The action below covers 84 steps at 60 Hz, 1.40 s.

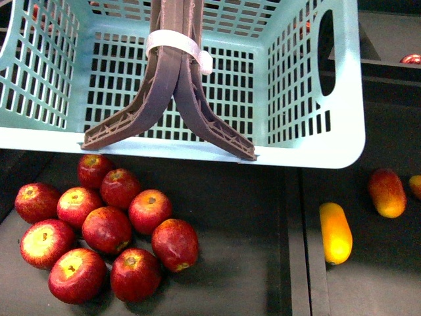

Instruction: Pick mango and avocado into basket

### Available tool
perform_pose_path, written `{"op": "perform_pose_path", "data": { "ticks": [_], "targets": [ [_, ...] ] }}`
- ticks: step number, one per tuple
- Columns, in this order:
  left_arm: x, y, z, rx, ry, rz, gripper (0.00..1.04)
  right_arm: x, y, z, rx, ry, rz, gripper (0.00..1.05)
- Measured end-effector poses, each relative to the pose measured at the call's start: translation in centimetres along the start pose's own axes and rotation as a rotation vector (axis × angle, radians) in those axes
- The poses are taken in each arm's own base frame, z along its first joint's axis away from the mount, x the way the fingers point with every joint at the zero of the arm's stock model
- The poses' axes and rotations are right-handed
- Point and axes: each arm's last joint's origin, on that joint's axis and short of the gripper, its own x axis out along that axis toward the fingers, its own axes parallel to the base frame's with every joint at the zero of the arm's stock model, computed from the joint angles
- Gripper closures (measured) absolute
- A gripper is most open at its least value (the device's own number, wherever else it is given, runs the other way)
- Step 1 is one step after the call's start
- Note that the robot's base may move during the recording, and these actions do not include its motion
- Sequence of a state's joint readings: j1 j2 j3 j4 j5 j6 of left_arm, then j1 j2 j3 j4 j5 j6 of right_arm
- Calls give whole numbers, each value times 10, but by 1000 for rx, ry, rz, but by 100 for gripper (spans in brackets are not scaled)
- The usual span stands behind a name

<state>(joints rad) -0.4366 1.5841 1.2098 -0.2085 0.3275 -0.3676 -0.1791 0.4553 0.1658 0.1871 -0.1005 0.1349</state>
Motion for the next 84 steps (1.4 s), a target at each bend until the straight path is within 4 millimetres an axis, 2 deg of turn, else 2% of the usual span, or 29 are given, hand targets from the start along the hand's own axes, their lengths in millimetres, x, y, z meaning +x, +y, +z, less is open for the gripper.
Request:
{"op": "perform_pose_path", "data": {
  "ticks": [6,12,18,22,31,42,50,63,70,84],
  "targets": [
    [0,-1,0,2,4,-11,99,30,-13,20,-9,33,-47,8],
    [0,-1,-1,2,6,-14,99,68,-35,24,-10,137,-106,8],
    [0,-1,0,2,5,-13,99,102,-59,4,-4,297,-114,8],
    [0,-1,0,1,2,-5,99,122,-77,-22,-29,400,-103,8],
    [0,-1,0,1,0,0,99,147,-96,-64,-52,524,-62,8],
    [0,-1,0,1,4,-10,99,174,-95,-103,-99,582,10,8],
    [0,-1,0,2,4,-9,99,205,-89,-139,-146,625,53,8],
    [0,-1,0,1,2,-6,99,233,-90,-174,-147,674,75,8],
    [0,-1,0,1,3,-6,99,245,-90,-190,-152,691,87,8],
    [0,-1,0,2,3,-8,99,269,-90,-208,-172,700,105,8]
  ]
}}
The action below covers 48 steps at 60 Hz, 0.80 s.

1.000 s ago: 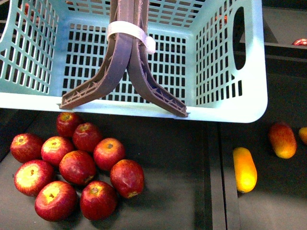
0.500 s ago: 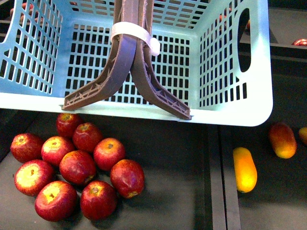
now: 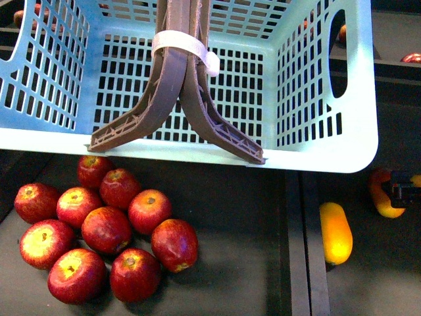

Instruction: Pick mango and avocado into basket

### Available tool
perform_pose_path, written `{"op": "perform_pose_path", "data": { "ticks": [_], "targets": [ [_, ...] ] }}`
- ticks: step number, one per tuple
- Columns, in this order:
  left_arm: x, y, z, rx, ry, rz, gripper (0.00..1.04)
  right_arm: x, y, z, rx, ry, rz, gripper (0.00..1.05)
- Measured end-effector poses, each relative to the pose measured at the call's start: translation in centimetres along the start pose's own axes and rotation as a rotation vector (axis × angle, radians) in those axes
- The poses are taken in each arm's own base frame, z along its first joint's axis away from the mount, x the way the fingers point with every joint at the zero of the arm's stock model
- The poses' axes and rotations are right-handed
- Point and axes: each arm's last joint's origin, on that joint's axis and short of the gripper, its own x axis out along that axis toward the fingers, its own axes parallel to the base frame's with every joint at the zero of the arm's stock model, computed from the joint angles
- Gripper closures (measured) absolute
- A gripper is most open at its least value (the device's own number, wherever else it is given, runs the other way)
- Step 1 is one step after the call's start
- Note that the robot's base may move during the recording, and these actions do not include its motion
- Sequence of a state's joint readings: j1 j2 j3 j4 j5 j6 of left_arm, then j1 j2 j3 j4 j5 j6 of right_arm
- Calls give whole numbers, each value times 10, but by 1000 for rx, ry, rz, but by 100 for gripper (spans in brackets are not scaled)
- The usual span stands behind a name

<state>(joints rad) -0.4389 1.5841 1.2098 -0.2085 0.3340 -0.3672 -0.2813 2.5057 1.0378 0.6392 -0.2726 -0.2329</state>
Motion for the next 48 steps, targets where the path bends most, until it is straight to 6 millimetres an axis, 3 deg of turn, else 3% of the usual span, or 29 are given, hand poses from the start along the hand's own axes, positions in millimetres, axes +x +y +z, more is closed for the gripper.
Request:
{"op": "perform_pose_path", "data": {
  "ticks": [24,48],
  "targets": [
    [0,0,0,0,-1,2,99,37,-1,-16,3,41,-9,8],
    [0,0,0,0,0,1,99,60,8,-14,10,27,-1,8]
  ]
}}
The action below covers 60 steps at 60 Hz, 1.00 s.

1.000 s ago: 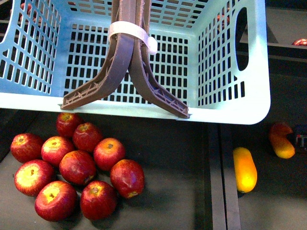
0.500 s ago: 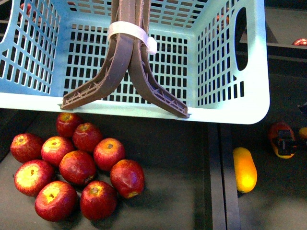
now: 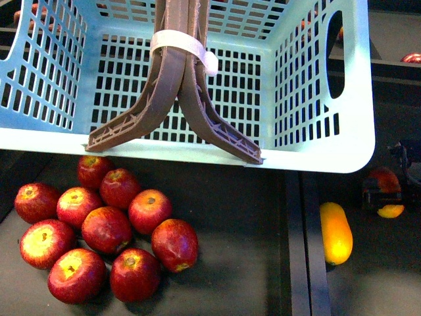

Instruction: Pick mango and avocado into basket

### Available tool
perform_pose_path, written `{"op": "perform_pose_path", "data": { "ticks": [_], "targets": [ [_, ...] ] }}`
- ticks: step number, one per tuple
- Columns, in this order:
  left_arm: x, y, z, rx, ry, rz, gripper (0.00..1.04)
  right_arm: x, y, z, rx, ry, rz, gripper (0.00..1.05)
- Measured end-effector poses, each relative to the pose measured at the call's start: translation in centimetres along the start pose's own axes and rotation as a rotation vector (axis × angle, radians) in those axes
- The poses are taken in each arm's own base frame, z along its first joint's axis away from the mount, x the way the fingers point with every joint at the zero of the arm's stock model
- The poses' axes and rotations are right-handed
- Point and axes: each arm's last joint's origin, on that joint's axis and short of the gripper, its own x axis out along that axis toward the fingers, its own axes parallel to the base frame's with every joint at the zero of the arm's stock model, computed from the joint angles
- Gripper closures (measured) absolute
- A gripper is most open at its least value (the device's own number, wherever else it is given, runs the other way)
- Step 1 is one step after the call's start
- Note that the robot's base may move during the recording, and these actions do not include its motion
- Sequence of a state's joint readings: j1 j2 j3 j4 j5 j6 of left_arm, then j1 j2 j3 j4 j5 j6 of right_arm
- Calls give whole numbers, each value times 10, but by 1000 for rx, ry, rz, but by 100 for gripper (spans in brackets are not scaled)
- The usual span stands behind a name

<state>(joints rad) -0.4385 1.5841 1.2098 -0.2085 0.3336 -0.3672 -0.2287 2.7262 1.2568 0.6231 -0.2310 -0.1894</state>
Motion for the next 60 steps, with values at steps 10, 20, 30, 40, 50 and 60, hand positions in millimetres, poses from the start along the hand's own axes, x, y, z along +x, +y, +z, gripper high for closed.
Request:
{"op": "perform_pose_path", "data": {
  "ticks": [10,20,30,40,50,60],
  "targets": [
    [0,0,0,0,0,1,99,7,-2,1,11,0,-11,8],
    [0,0,0,0,0,0,99,12,-3,0,14,5,-17,12],
    [0,0,0,0,0,0,99,14,-4,0,15,5,-22,35],
    [0,0,0,0,0,0,99,13,-6,-1,24,0,-23,39],
    [0,0,0,0,0,0,99,4,-7,-4,57,-4,-3,39],
    [0,0,0,0,0,1,99,-18,-12,10,104,-54,27,39]
  ]
}}
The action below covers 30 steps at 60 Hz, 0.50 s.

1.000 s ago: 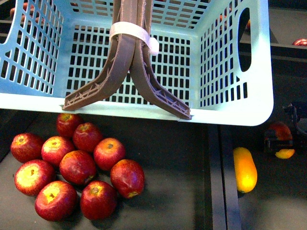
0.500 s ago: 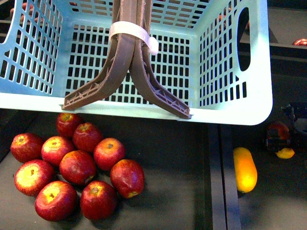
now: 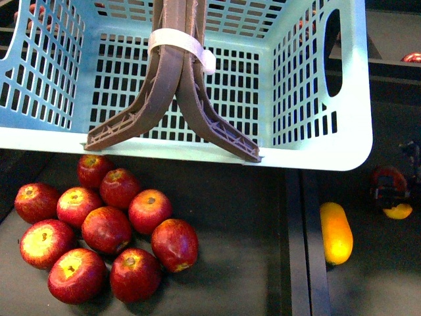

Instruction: Pick mango and avocado into basket

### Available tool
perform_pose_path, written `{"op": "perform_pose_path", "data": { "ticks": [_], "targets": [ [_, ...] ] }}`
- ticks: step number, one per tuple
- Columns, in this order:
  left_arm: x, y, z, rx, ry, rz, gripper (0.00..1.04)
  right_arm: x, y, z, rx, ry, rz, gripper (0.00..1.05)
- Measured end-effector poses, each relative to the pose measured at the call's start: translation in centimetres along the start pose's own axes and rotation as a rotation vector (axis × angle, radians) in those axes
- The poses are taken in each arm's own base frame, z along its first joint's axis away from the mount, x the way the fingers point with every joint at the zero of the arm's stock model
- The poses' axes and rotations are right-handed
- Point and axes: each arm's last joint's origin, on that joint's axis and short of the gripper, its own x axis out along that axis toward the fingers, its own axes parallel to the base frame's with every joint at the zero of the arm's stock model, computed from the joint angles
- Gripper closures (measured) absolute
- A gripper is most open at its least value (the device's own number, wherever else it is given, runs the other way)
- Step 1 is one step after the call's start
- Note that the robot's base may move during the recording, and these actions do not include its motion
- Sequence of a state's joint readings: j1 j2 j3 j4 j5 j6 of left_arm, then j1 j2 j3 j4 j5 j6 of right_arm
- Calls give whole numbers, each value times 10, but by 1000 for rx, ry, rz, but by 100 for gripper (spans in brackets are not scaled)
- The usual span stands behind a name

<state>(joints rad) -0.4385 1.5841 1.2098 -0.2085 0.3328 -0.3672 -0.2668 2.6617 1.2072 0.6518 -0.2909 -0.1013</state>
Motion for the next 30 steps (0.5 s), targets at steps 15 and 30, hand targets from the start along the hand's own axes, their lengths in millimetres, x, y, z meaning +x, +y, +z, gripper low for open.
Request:
{"op": "perform_pose_path", "data": {
  "ticks": [15,30],
  "targets": [
    [0,0,0,0,0,0,99,-53,-11,71,72,-208,26,39],
    [0,0,0,0,0,0,99,-120,-7,128,126,-399,110,39]
  ]
}}
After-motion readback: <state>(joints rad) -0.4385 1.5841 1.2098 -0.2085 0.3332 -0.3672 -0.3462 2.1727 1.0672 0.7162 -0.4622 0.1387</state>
